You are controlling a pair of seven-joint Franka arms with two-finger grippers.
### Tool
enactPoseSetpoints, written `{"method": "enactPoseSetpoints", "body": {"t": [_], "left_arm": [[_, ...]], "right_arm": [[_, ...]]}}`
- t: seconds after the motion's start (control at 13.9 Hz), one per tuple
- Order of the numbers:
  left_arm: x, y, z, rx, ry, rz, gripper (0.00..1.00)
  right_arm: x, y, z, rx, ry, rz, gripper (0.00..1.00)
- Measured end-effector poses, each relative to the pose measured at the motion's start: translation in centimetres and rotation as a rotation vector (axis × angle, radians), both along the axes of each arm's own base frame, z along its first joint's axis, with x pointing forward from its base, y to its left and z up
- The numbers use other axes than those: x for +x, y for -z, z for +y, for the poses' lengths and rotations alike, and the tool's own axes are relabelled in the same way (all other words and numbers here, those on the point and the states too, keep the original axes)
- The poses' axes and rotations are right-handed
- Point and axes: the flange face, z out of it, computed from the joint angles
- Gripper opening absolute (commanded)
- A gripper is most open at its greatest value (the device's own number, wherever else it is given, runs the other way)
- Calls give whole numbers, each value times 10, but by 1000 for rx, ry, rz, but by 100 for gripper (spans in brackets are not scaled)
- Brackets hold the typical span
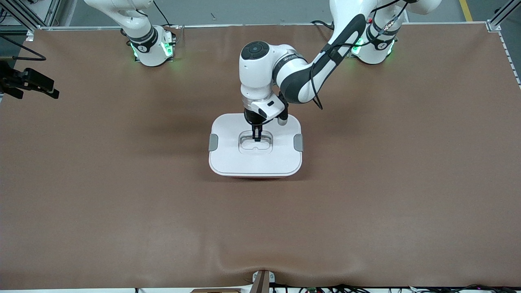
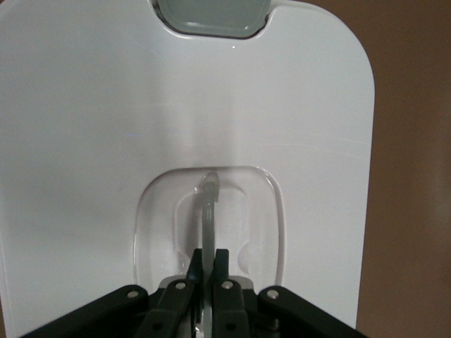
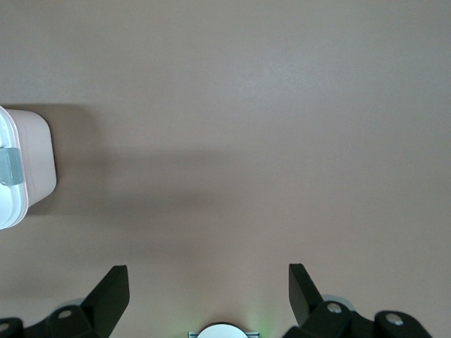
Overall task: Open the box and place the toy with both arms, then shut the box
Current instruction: 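Lower the white lid onto the box with the left gripper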
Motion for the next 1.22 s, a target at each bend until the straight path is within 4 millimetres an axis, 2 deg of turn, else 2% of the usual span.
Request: {"method": "enactPoseSetpoints", "body": {"t": [0.72,0.79,1.01,1.08,1.22], "left_arm": [[0,5,-3,4,6,-1,0],[-1,5,-3,6,9,-4,2],[-1,5,-4,9,12,-8,66],[0,4,-4,8,11,-9,96],[2,1,-4,3,10,-14,100]], "right_arm": [[3,5,1,-1,-3,7,100],[4,6,1,-1,-3,9,100],[5,9,1,-1,-3,13,100],[5,9,1,-1,-4,14,100],[6,9,1,-1,-4,14,100]]}}
